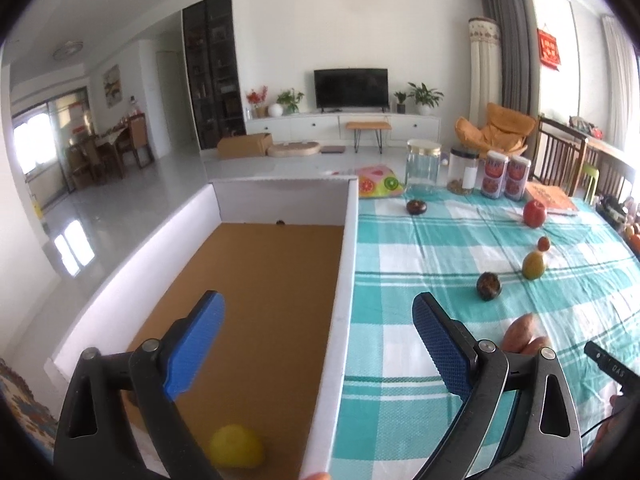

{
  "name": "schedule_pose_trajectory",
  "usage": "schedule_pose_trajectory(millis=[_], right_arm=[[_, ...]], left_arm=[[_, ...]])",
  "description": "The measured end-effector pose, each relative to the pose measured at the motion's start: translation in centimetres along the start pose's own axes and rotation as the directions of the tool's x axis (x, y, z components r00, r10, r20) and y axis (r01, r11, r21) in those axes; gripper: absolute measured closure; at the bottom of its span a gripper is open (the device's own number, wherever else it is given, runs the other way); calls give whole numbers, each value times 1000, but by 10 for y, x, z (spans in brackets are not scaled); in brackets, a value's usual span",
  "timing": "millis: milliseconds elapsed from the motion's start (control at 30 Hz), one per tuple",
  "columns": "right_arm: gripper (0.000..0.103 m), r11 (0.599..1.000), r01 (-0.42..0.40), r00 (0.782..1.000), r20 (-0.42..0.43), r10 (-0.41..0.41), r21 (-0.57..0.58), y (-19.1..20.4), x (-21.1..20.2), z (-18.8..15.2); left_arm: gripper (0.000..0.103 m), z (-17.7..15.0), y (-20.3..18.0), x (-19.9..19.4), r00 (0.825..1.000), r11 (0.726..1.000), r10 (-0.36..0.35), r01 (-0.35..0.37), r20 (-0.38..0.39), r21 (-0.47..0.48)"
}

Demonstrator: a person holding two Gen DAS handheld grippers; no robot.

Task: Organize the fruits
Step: 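Move both open tools back over the tablecloth toward the remaining fruits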

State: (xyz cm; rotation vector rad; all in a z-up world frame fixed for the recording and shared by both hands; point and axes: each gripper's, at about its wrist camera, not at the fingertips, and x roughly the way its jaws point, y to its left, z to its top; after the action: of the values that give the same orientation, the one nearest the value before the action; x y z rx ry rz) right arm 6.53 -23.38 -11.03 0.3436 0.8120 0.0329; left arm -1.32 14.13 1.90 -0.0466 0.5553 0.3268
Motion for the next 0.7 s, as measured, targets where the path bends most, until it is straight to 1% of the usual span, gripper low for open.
schedule_pose_trajectory(millis=[100,167,300,433,567,700], right_arm=[[11,1000,10,1000,5,-10,-1,0,-1,0],[10,1000,13,1000,4,-13,-1,0,-1,0],[8,1000,24,1000,6,-24,-1,0,-2,-1],[7,999,32,999,12,-32,1,-1,-3,-1],[7,1000,31,999,9,-31,3,-1,-3,-1],[7,1000,28,1000,7,-28,3,-1,-2,-1]], left_arm=[[5,4,-10,-6,998,998,-64,64,28,-6],[4,5,-21,-6,994,994,-107,107,27,12],[4,2,-48,-2,984,982,-181,181,-9,50],[4,-8,-73,-3,965,963,-256,259,-53,78],[4,-16,-93,-7,954,944,-288,298,-87,144],[4,-23,-102,-8,951,933,-290,306,-110,187]])
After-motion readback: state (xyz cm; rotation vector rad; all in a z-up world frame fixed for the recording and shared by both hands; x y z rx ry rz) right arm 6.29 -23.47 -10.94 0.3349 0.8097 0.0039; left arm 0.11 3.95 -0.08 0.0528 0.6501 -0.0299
